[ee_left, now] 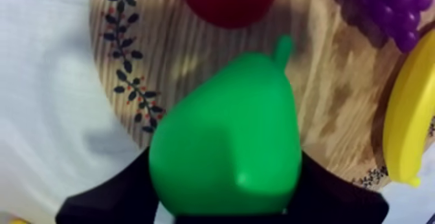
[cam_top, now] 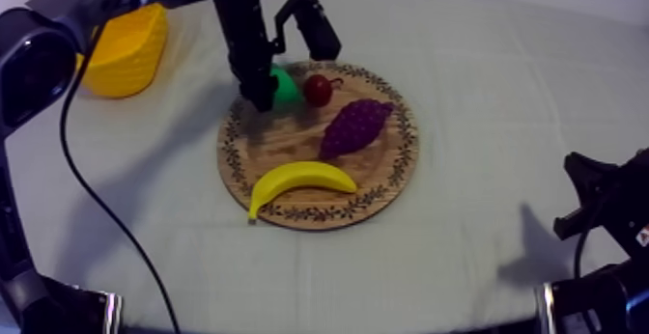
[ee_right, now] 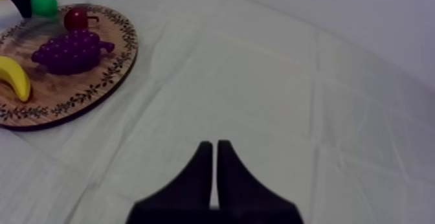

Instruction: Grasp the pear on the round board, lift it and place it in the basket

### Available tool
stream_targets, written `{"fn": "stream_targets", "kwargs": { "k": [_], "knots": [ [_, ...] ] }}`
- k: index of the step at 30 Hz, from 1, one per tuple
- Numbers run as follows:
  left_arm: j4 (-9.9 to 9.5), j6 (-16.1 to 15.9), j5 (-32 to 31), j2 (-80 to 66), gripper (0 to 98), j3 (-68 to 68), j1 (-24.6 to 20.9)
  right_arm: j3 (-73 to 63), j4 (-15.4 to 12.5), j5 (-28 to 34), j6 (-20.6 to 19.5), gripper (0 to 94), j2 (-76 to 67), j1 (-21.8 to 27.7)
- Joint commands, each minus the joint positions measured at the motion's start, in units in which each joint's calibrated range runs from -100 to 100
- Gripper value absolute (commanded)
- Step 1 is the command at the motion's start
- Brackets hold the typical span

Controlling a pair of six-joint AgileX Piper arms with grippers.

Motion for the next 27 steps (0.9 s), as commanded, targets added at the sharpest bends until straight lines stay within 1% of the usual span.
{"fn": "stream_targets", "kwargs": {
  "k": [1, 16, 27],
  "knots": [
    [0.02, 0.0, -0.1, -2.9, 48.4, 1.0, 0.0, 0.0, 0.0, 0.0, 0.0, 0.4, 0.0, 0.0],
    [-0.05, 1.0, 3.8, -17.8, 48.7, 4.9, 0.8, 0.0, 0.0, 0.0, 0.0, 0.4, 0.0, 0.0],
    [0.05, 1.5, 4.4, -21.1, 49.4, 7.6, 0.3, 0.0, 0.0, 0.0, 0.0, 0.4, 0.0, 0.0]
  ]
}}
